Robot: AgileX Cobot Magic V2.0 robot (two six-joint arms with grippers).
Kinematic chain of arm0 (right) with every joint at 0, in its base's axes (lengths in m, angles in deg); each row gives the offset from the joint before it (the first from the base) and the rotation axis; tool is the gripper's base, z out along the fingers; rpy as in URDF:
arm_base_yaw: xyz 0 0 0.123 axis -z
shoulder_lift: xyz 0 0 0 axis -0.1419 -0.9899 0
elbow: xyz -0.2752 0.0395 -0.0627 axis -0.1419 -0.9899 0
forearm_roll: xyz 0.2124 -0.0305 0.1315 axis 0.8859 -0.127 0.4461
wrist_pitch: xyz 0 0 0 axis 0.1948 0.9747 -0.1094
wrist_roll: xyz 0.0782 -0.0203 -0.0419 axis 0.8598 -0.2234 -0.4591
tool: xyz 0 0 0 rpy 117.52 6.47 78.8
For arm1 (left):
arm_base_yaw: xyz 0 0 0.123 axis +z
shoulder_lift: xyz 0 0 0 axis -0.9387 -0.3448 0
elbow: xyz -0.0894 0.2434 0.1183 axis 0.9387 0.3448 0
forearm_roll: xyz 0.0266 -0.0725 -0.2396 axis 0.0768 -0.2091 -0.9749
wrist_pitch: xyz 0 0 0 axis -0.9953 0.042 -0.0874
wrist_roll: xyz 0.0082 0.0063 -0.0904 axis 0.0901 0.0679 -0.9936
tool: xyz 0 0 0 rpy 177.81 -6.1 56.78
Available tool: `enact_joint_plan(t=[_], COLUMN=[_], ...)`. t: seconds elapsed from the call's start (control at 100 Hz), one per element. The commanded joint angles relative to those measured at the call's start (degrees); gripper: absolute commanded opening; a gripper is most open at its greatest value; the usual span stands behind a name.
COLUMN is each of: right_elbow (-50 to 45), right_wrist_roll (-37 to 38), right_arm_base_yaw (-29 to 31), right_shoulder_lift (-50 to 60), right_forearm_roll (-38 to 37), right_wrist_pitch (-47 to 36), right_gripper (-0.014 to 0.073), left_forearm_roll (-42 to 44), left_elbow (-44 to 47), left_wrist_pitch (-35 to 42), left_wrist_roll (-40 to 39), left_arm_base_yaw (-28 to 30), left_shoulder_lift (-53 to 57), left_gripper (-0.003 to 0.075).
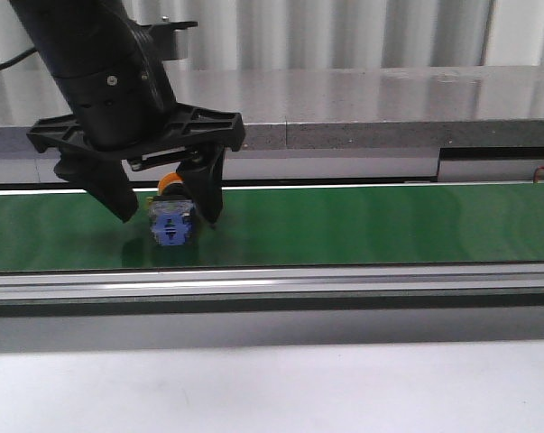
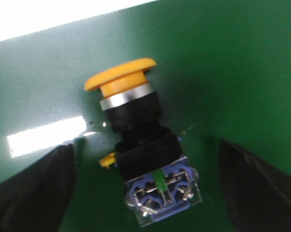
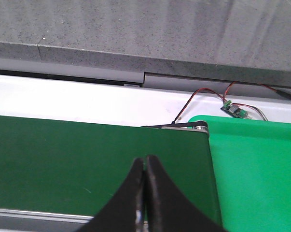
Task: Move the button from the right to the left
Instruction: 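Lower the left gripper onto the button on the belt and close it, then lift the button with the left gripper and carry it over the blue tray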
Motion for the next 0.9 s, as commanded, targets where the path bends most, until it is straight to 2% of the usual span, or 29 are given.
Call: enact_joint_plan(t=[0.0,0.06,0.23,0.29,0.44,0.62,0.79,0.89], right_elbow=[1.4,1.4,1.4,1.4,1.4,1.4,1.4,1.4], right_wrist_roll=[-0.4,-0.4,-0.4,-0.4,-0.4,-0.4,-0.4,-0.4], right_arm_base_yaw=[0.0,0.0,0.0,0.0,0.0,0.0,0.0,0.0], right_shoulder_lift=[0.0,0.0,0.0,0.0,0.0,0.0,0.0,0.0], right_forearm_roll=[0.9,0.9,0.9,0.9,0.9,0.9,0.9,0.9], right_wrist_pitch=[-4.4,-4.4,-4.4,-4.4,-4.4,-4.4,-4.4,-4.4], right_gripper=[-0.0068,-0.0068,-0.0068,-0.0068,-0.0068,-0.0068,-0.0068,-0.0068], left_forearm_roll=[0.4,0.4,2.4,3.3,6.4,13.5,14.1,13.3], left_elbow=[-1.7,-1.7,-1.7,-1.7,-1.7,-0.7,3.5,6.1], left_wrist_pitch=[1.5,1.4,0.1,-0.2,-2.1,-8.0,-9.7,-9.7], left_wrist_roll=[-0.8,-0.8,-0.8,-0.8,-0.7,-0.5,6.7,10.2], left_arm_base_yaw=[-0.4,-0.4,-0.4,-0.4,0.1,4.4,14.2,23.0], left_shoulder_lift=[2.6,2.6,2.9,3.9,9.0,17.7,26.1,29.6], left_gripper=[0.0447,0.0364,0.0059,-0.0021,-0.0020,-0.0020,-0.0020,-0.0020])
